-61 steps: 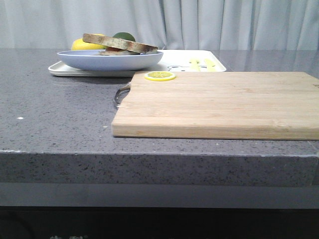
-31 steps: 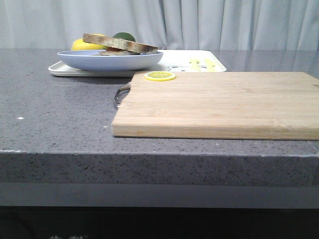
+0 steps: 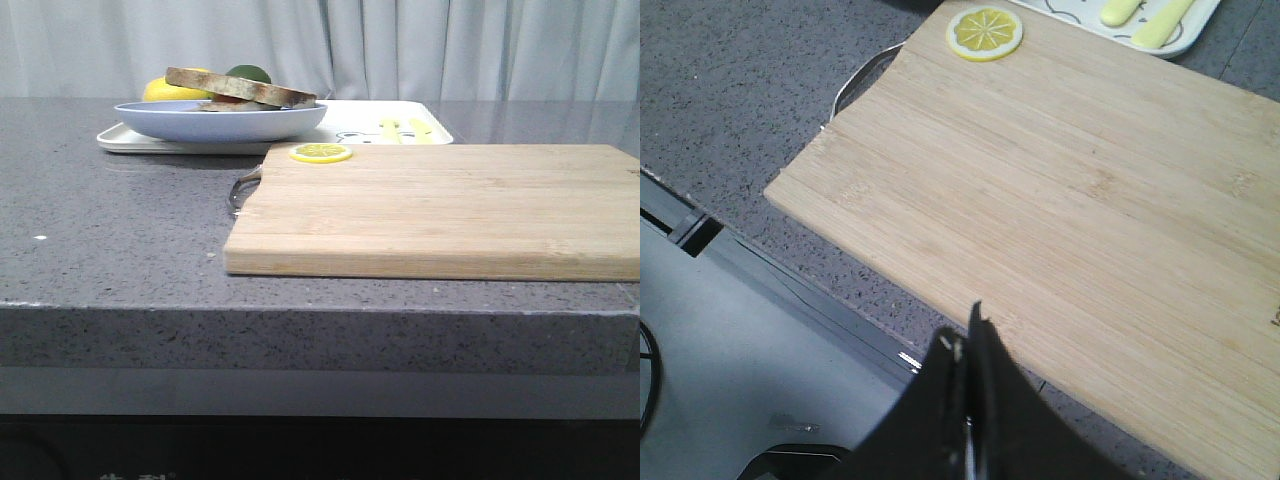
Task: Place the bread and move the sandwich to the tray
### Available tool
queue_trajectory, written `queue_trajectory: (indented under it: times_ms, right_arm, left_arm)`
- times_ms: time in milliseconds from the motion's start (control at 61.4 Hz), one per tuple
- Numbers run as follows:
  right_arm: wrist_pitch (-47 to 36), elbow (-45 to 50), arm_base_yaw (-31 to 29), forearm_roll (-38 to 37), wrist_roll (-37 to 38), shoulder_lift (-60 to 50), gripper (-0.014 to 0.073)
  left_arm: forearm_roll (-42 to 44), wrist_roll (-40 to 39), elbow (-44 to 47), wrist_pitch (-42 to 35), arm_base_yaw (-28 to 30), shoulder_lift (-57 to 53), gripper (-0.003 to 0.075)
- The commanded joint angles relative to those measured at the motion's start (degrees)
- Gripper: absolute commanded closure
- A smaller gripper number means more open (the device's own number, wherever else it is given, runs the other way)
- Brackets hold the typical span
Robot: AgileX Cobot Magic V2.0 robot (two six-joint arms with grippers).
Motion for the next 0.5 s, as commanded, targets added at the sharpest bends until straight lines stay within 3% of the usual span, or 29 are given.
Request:
queue_trajectory:
  times_ms: [0, 244, 488]
  right_arm:
    - [-3.0, -1.5, 0.0, -0.1, -0.2, 0.0, 0.0661]
    - [-4.2, 0.5, -0.4, 0.4, -0.3, -3.0, 0.0661]
    - [-17.5, 12.1, -12.2, -0.2, -0.3, -15.5, 0.0659]
  left_arm:
    - [-0.6, -0.6, 0.1, -4.3, 0.1, -1.2, 0.0741]
    - [-0.6, -0.6, 0.1, -4.3, 0.1, -1.2, 0.0741]
    - [-0.6, -0.6, 0.1, -4.3, 0.1, -1.2, 0.0741]
